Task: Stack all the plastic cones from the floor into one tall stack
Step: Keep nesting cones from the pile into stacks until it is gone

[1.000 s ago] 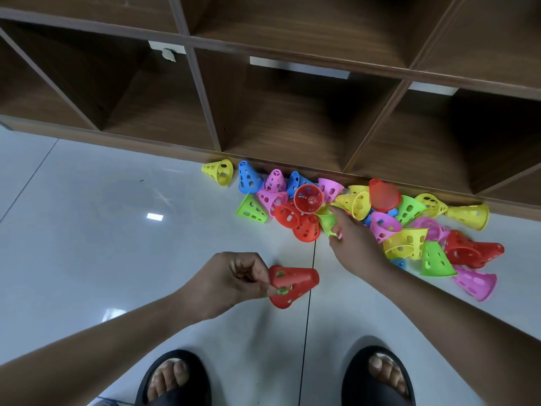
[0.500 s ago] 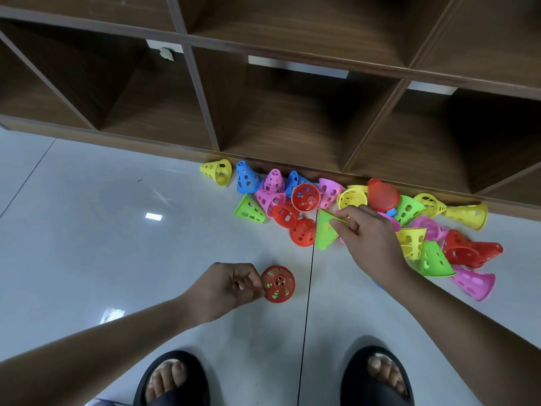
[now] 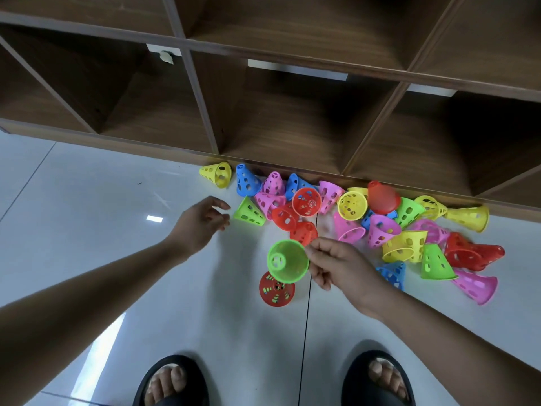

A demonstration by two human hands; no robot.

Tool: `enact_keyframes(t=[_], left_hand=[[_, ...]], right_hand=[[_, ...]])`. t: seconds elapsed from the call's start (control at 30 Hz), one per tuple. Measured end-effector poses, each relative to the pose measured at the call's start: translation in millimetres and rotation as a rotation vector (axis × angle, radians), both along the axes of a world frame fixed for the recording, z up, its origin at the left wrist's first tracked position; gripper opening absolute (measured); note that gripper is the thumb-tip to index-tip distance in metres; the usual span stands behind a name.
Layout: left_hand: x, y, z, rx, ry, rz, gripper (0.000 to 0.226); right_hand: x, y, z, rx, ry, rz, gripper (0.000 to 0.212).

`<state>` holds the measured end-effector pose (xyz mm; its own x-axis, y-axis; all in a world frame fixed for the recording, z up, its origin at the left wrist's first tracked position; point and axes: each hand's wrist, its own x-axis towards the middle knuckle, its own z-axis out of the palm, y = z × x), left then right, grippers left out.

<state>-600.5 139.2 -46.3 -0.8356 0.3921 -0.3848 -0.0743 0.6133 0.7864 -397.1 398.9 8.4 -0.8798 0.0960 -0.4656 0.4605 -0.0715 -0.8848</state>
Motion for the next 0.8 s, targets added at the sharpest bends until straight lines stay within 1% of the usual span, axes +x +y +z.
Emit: enact_keyframes(t=[0.1, 0.23, 0.3, 0.37, 0.47, 0.57, 0.7, 0.8], left_hand=[[-19.3, 4.8, 2.1, 0.028, -0.002, 0.103, 0.021], [-42.2, 13.9, 6.0, 0.070, -0.059, 0.173, 0.043], [-53.8, 18.2, 4.8, 0.085, -0.128, 0.182, 0.054], [-64.4, 22.3, 2.4, 0.133, -0.239, 0.207, 0.062], [-74.0, 27.4, 0.3, 0.257, -0.387, 0.255, 0.066], [-77.9, 31.1, -3.7, 0.338, -0.456, 0.303, 0.066], [-81.6, 30.3, -13.4, 0.335, -0.470, 0.338, 0.066], [-78.4, 24.6, -17.4, 0.349, -0.439, 0.369, 0.060]], right_hand=[[6.1, -9.7, -12.7, 0.014, -0.080, 0.092, 0.022], [12.2, -20.6, -22.8, 0.076, -0.143, 0.170, 0.026], [13.5, -23.8, -26.5, 0.135, -0.166, 0.200, 0.026], [13.8, -25.1, -30.2, 0.194, -0.196, 0.207, 0.026], [14.7, -23.8, -34.1, 0.214, -0.230, 0.183, 0.020], [15.4, -21.1, -35.6, 0.222, -0.234, 0.159, 0.013], [13.8, -15.2, -38.8, 0.266, -0.225, 0.144, 0.012], [10.8, -9.0, -41.8, 0.319, -0.198, 0.124, 0.012]])
